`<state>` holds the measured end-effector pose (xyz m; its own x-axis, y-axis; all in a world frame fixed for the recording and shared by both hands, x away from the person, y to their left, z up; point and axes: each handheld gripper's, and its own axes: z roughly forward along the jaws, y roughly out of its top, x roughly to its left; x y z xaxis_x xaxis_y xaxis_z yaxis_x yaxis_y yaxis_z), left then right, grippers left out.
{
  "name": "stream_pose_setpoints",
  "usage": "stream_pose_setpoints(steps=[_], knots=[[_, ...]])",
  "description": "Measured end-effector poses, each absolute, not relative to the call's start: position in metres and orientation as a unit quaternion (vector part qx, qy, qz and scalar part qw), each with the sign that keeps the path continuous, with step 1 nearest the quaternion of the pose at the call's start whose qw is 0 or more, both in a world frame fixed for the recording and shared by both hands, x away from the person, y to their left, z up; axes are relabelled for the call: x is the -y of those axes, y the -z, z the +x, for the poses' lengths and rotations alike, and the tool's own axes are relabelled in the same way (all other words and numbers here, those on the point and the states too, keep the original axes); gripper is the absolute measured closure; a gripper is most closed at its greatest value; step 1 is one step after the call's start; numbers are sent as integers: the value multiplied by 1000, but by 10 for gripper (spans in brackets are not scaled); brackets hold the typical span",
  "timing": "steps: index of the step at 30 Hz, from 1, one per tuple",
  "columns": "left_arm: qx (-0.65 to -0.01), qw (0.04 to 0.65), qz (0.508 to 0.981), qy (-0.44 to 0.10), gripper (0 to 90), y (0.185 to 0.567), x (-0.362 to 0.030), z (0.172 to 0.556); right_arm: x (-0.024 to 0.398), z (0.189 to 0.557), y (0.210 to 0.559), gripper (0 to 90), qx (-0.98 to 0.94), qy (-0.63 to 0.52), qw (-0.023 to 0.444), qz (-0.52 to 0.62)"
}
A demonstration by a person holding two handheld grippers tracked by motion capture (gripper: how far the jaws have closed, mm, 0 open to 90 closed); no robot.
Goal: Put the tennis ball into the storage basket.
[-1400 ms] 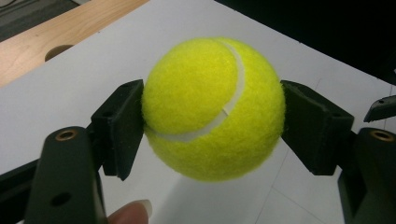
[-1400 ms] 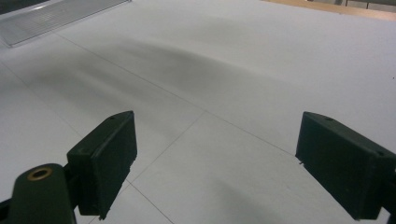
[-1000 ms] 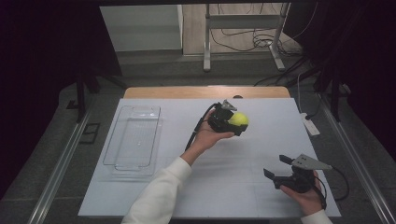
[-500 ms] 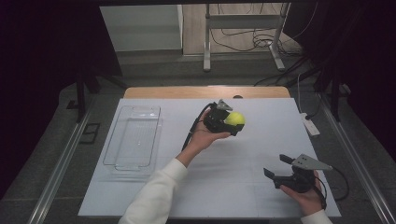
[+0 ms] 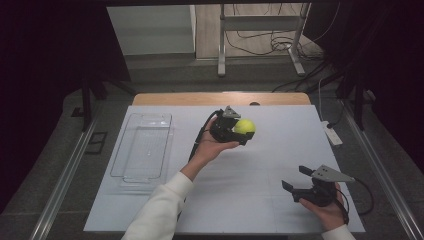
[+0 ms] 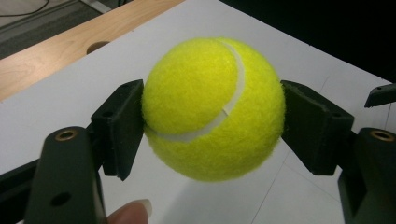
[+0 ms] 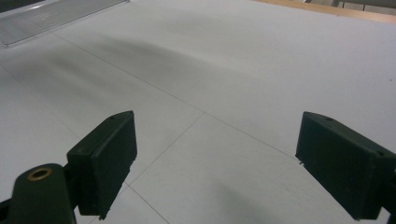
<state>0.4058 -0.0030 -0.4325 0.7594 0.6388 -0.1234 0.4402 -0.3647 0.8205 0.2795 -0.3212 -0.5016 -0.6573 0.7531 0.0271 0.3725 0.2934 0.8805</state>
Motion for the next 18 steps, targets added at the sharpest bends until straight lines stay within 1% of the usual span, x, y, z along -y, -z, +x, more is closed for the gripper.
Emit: stream_pose_setpoints(steps=[18], knots=[[-329,466,813,-116,278,429,-13,398,321,279,502,129,-778,-472,202,361]])
